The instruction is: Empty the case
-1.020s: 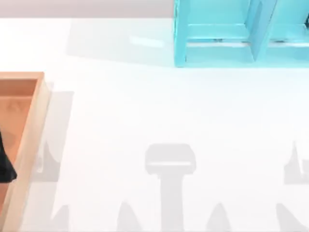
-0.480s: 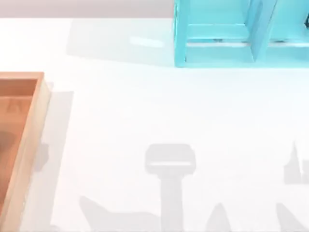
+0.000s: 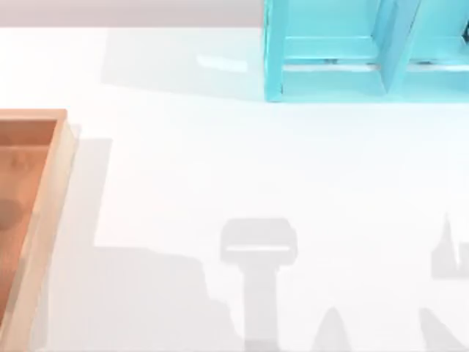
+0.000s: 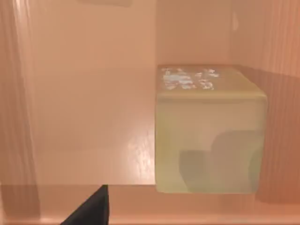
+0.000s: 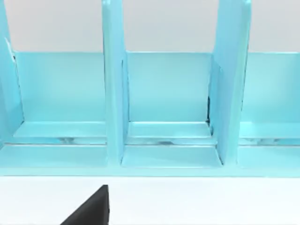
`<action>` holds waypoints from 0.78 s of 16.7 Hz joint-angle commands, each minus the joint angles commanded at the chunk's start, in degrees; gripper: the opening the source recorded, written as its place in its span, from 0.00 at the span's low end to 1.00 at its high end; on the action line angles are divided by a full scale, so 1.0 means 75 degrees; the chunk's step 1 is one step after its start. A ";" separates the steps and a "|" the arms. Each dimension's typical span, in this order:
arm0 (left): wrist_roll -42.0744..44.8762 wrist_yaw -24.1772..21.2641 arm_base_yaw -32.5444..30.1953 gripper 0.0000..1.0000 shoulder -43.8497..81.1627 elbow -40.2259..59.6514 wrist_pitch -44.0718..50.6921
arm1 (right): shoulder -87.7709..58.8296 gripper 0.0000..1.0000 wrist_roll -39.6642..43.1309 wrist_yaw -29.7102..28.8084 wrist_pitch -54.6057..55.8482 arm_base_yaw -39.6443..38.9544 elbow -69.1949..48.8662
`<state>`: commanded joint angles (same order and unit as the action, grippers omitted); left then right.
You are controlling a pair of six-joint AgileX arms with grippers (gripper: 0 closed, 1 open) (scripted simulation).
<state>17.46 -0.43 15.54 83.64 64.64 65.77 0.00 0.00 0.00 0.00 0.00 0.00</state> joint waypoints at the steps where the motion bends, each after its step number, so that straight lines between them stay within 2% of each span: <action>1: 0.0072 -0.0001 0.0065 1.00 0.0297 0.0270 0.0264 | 0.0000 1.00 0.0000 0.0000 0.0000 0.0000 0.0000; 4: 0.0187 -0.0003 0.0168 1.00 0.0721 0.0699 0.0684 | 0.0000 1.00 0.0000 0.0000 0.0000 0.0000 0.0000; 9: 0.0178 -0.0001 0.0131 1.00 0.0701 0.0667 0.0651 | 0.0000 1.00 0.0000 0.0000 0.0000 0.0000 0.0000; 13: 0.0181 -0.0002 0.0141 1.00 0.0904 0.0109 -0.0071 | 0.0000 1.00 0.0000 0.0000 0.0000 0.0000 0.0000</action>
<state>18.81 -0.44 16.60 90.42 65.46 65.24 0.00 0.00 0.00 0.00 0.00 0.00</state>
